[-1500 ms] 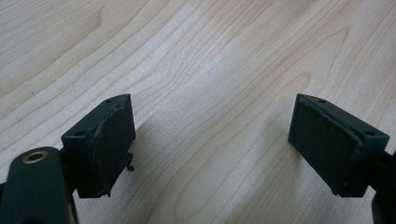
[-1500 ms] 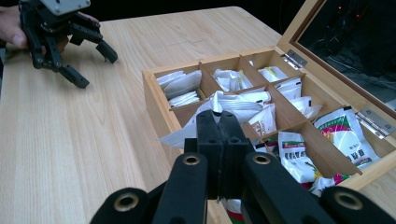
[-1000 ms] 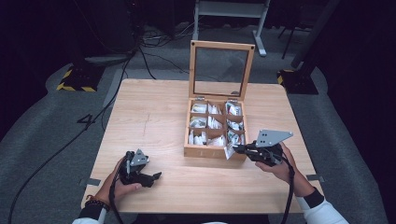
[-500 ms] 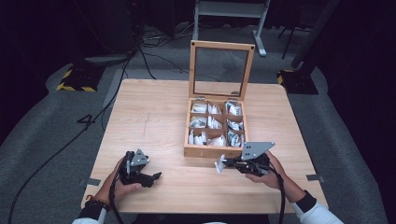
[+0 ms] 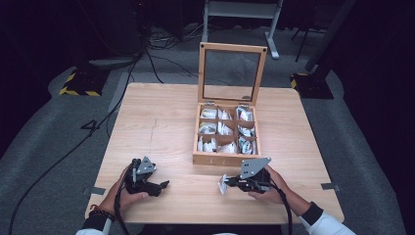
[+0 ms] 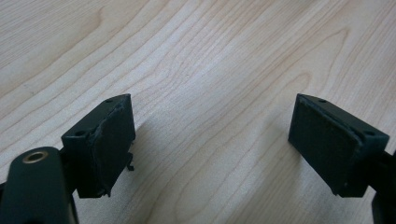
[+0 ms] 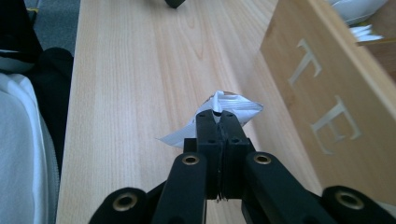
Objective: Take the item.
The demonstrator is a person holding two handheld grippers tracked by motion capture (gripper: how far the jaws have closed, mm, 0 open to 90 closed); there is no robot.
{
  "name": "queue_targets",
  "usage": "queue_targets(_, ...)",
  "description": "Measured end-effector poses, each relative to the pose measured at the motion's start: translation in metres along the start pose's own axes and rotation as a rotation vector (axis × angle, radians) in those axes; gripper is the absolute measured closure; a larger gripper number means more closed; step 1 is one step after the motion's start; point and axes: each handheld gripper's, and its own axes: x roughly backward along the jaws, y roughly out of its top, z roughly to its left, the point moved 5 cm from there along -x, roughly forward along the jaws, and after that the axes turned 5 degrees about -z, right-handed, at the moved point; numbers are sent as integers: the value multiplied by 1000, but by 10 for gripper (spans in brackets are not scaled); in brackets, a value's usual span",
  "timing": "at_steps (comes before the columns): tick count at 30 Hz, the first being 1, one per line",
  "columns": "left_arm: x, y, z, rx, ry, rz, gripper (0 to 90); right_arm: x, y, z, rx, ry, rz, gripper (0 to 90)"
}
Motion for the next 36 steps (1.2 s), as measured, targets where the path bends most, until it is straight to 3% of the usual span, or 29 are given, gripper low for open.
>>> queue_targets(11,0,0,0,1,4,0,151,-15,-19,3,-15,31,36,876)
queue_targets(15,0,0,0,2,3,0,151,-14,-27,1,-21,29,66,811)
queue_targets(22,0,0,0,2,4,0,151,-3,-31,-10,-62,-18,40,628)
queue_targets(31,0,0,0,9,15,0,148,20,-34,-19,-63,-72,21,501)
queue_targets(36,0,1,0,28,33,21,138,38,-28,-27,-58,-101,-19,438)
